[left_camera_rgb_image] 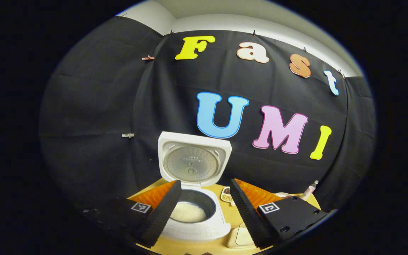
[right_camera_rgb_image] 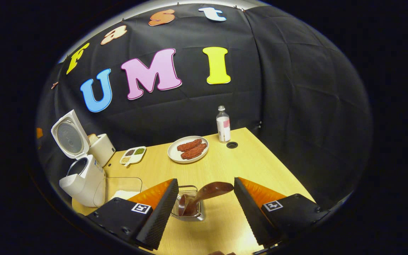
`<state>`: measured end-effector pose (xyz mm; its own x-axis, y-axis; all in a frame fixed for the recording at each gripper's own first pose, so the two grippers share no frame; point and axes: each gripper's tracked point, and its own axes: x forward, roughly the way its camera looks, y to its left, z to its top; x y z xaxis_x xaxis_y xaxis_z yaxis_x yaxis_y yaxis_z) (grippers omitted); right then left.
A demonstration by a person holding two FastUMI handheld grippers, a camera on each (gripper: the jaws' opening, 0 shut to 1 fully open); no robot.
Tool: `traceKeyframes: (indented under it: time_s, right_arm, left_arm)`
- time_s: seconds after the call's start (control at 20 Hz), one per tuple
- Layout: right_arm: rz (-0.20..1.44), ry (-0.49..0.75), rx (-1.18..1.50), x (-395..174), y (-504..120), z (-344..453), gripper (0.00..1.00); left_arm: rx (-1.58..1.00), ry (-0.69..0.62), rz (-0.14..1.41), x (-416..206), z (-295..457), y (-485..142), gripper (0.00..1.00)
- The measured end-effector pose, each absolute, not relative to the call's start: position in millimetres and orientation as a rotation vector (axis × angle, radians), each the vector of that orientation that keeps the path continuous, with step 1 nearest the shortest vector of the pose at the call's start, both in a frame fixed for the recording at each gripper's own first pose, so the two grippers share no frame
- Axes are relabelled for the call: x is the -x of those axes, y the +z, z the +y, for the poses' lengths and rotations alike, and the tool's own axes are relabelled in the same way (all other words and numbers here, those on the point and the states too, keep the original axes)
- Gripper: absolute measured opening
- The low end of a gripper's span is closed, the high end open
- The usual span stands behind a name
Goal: Close the left gripper, press the button to open the rice cooker; take a wooden spoon from the chopstick holder with the right hand, scoop a spoonful of rice and pour it into the rice cooker, then put the wooden spoon back into the chopstick holder.
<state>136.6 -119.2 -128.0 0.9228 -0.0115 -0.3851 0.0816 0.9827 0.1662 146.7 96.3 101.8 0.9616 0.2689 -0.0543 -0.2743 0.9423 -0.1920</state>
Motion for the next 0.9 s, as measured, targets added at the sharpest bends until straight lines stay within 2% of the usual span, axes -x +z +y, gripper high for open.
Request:
traceKeyframes:
  time_s: [0.35, 0.55, 0.9]
  right_arm:
    - [0.347, -0.090, -0.190, -103.0, -93.5, -106.4, 0.98]
    - [0.352, -0.094, -0.152, -86.7, -86.4, -96.1, 0.99]
    - [0.394, -0.116, -0.132, -55.5, -86.7, -89.6, 0.99]
  left_arm:
    - [0.131, 0.282, -0.023, -222.4, 154.0, 173.9, 0.94]
    - [0.079, 0.261, -0.129, -269.7, 181.2, 218.2, 0.94]
    - [0.050, 0.207, -0.048, -358.1, 219.4, 195.8, 0.94]
